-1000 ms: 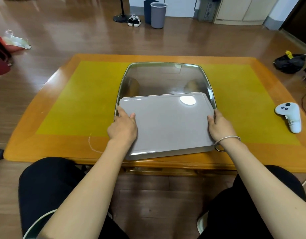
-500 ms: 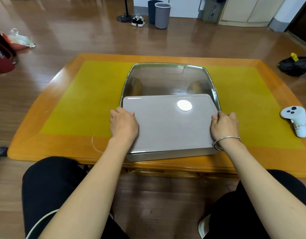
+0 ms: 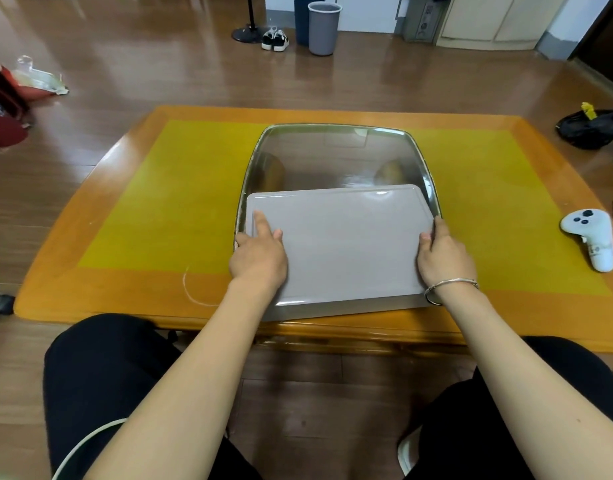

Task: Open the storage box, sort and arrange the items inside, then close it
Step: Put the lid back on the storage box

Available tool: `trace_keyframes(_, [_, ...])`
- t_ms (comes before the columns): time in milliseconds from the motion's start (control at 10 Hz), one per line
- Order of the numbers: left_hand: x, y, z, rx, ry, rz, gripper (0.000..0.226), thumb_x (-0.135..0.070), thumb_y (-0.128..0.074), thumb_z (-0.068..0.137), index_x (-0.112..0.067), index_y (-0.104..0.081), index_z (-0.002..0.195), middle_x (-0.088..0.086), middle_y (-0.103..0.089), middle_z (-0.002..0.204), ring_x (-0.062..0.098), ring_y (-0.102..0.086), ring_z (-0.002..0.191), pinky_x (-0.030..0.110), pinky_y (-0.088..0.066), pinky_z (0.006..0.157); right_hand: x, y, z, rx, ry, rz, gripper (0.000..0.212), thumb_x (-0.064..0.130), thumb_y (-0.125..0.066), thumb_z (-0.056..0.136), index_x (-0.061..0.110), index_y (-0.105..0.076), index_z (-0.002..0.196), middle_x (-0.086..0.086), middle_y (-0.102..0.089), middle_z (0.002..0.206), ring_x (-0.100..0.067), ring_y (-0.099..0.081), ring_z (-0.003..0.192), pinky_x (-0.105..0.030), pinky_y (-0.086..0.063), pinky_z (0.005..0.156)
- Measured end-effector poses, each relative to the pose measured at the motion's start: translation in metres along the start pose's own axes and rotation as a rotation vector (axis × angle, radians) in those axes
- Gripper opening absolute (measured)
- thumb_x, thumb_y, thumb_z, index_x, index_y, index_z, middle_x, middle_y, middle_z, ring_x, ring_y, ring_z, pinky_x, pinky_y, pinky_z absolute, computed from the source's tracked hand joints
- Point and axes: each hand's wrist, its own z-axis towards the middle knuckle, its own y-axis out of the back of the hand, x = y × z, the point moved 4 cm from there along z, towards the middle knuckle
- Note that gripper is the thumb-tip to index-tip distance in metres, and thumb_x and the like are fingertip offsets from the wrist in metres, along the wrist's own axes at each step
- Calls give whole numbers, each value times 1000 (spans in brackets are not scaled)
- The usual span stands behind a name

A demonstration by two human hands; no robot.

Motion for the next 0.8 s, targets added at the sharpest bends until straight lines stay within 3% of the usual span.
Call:
trace_keyframes(200, [-14, 7, 29, -38, -80, 23, 55, -45, -12, 103, -28, -3, 154, 27, -35, 139, 40, -53, 112, 44, -43, 83, 10, -7, 14, -49, 18, -17, 41, 23, -30, 100, 17, -33, 141, -28, -55, 113, -44, -55, 97, -41, -41, 74])
trace_keyframes(300, [-24, 10, 49, -49, -108, 22, 54, -45, -12, 103, -28, -6, 154, 27, -36, 139, 41, -52, 114, 46, -42, 90, 12, -8, 30, -61, 8, -13, 42, 23, -29, 100, 16, -32, 141, -28, -55, 111, -44, -55, 96, -40, -40, 72])
trace_keyframes(500, [-41, 13, 72, -54, -124, -7, 54, -45, -13, 103, -29, -6, 154, 27, -33, 142, 40, -51, 117, 45, -43, 90, 17, -9, 57, -55, -22, 8, 41, 22, -29, 100, 11, -32, 140, -30, -53, 114, -46, -55, 100, -43, -42, 75])
trace_keyframes(600, [-40, 13, 75, -46, -124, 2, 54, -46, -12, 103, -29, -5, 154, 26, -35, 142, 40, -51, 117, 45, -44, 89, 16, -9, 59, -52, -41, 11, 41, 24, -28, 100, 13, -31, 140, -29, -53, 114, -46, -55, 99, -40, -37, 70])
trace_keyframes(700, [-41, 14, 76, -27, -143, 0, 55, -48, -13, 102, -29, -5, 154, 26, -33, 144, 41, -49, 120, 46, -42, 92, 15, -11, 59, -23, -55, 47, 42, 26, -29, 100, 12, -29, 140, -28, -52, 119, -46, -54, 103, -43, -40, 75])
trace_keyframes(800, [-30, 19, 81, 14, -135, -97, 62, -55, -16, 99, -28, -1, 154, 24, -33, 147, 42, -42, 127, 48, -38, 99, 9, 5, 57, 23, -122, 132, 54, 34, -32, 99, 9, -20, 145, -25, -44, 134, -44, -46, 118, -47, -39, 92])
